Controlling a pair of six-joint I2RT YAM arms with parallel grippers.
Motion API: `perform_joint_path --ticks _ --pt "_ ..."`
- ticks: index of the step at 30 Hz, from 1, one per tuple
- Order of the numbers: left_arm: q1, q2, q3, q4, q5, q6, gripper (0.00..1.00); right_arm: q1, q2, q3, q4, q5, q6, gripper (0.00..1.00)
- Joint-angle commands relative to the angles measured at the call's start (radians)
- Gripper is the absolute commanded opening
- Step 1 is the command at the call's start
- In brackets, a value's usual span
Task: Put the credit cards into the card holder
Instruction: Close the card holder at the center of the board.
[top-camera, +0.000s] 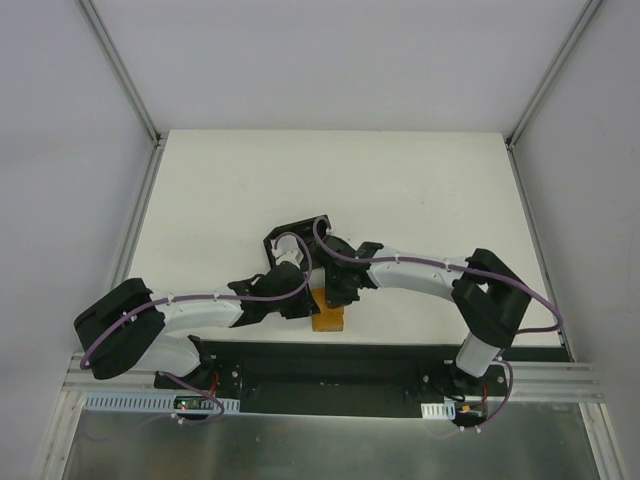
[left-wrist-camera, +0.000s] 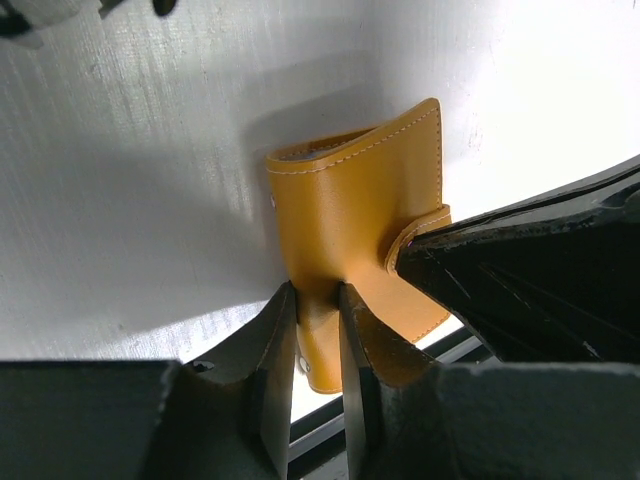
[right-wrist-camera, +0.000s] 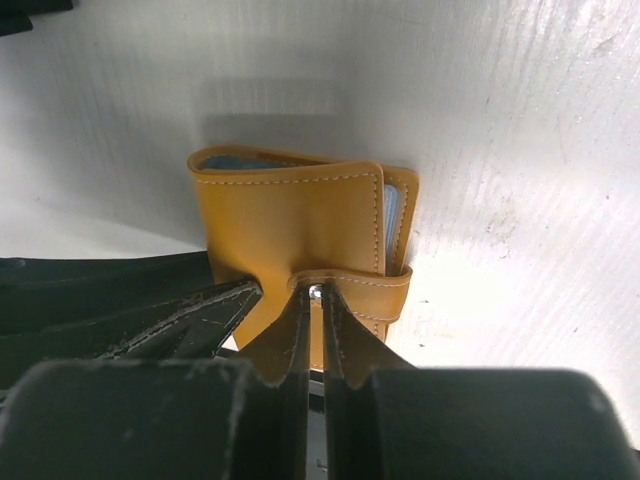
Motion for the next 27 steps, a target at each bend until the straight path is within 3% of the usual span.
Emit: perform_joint_path --ticks 1,27 --pt "-0.004 0.0 -0.039 -0.057 -0.028 0.026 0.19 -0.002 0.152 -0.016 -0.017 0.06 -0.047 0.0" --pt "-0.005 0.002 -0.053 -0.023 -0.022 0.033 0.18 0.018 0.255 0.068 -0.127 0.097 -0.113 0.0"
